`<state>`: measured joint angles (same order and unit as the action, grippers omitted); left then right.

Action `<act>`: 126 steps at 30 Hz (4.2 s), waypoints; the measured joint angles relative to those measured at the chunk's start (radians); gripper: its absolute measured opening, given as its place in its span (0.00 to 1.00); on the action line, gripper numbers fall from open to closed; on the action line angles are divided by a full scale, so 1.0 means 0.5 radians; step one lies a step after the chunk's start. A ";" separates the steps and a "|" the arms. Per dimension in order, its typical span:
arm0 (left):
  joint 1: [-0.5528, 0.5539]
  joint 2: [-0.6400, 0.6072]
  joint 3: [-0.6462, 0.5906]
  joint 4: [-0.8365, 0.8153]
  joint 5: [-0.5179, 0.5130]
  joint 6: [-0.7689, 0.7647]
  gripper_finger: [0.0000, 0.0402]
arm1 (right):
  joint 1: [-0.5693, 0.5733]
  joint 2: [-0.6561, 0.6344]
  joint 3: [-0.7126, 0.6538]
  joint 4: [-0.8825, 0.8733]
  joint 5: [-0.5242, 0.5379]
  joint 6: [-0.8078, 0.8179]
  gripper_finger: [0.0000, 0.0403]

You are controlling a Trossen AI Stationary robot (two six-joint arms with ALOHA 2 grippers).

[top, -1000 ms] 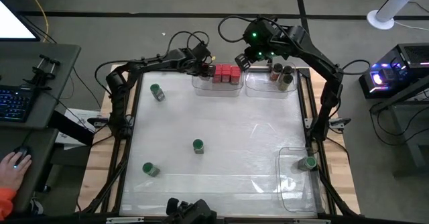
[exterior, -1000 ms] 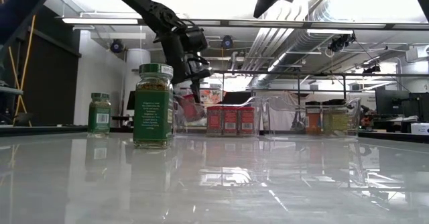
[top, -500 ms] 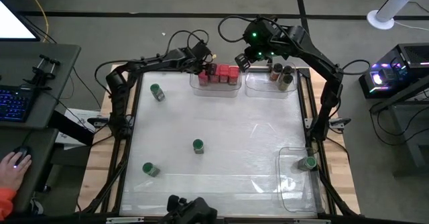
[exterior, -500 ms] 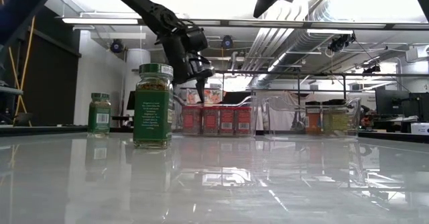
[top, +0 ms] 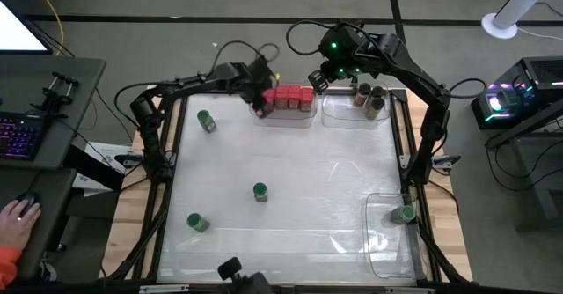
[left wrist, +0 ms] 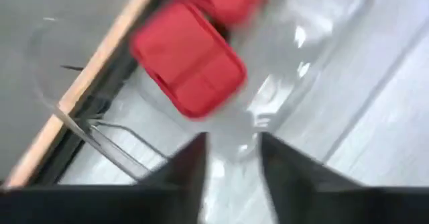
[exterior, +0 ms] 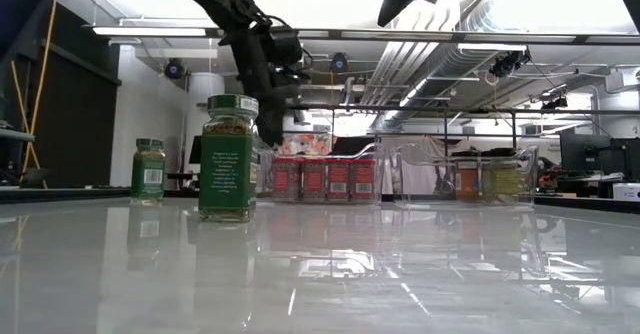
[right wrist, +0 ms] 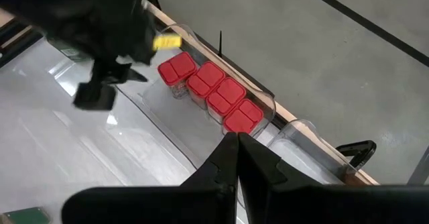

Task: Sort spices by type
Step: Put the red seasoning can into the left transparent bin, then put the green seasoning bottle into the bottom transparent bin

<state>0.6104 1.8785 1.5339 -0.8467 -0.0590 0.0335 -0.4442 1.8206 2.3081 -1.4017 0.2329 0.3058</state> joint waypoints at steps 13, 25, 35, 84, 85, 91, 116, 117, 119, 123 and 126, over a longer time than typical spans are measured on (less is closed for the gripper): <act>-0.054 0.056 -0.190 0.225 -0.018 0.965 0.00 | 0.002 0.000 0.001 -0.002 0.000 0.015 0.00; -0.042 0.144 -0.186 0.440 -0.006 1.172 0.00 | 0.004 0.000 0.000 -0.008 -0.001 0.016 0.00; -0.041 0.152 -0.190 0.686 -0.109 1.215 0.00 | 0.004 0.000 0.000 -0.012 -0.001 0.020 0.00; -0.954 -1.404 -0.963 0.450 0.275 0.086 0.14 | 0.344 0.105 0.000 -0.288 0.007 -0.061 0.01; -0.954 -1.385 -0.920 0.428 0.287 0.128 0.18 | 0.400 0.105 0.000 -0.341 0.010 -0.018 0.03; -1.023 -1.325 -0.794 0.359 0.500 0.143 0.44 | 0.747 -0.010 -0.342 -0.327 -0.038 0.331 0.25; -1.719 -0.449 -0.575 0.177 -0.104 -0.452 0.81 | 1.623 -1.064 -2.319 0.539 0.291 1.335 0.72; -1.723 -0.425 -0.576 0.167 -0.107 -0.469 0.81 | 1.619 -1.064 -2.319 0.545 0.291 1.321 0.72; -1.722 -0.375 -0.576 0.157 -0.118 -0.482 0.81 | 1.617 -1.064 -2.319 0.545 0.294 1.316 0.72; -1.703 -0.301 -0.577 0.156 -0.120 -0.483 0.81 | 1.614 -1.063 -2.318 0.544 0.309 1.323 0.72; -1.692 -0.275 -0.578 0.153 -0.123 -0.483 0.81 | 1.611 -1.062 -2.319 0.544 0.319 1.319 0.72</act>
<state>-0.2356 1.7412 1.2449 -0.7700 -0.1207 -0.2079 0.3615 1.2896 1.1488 -1.1297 0.3925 0.9653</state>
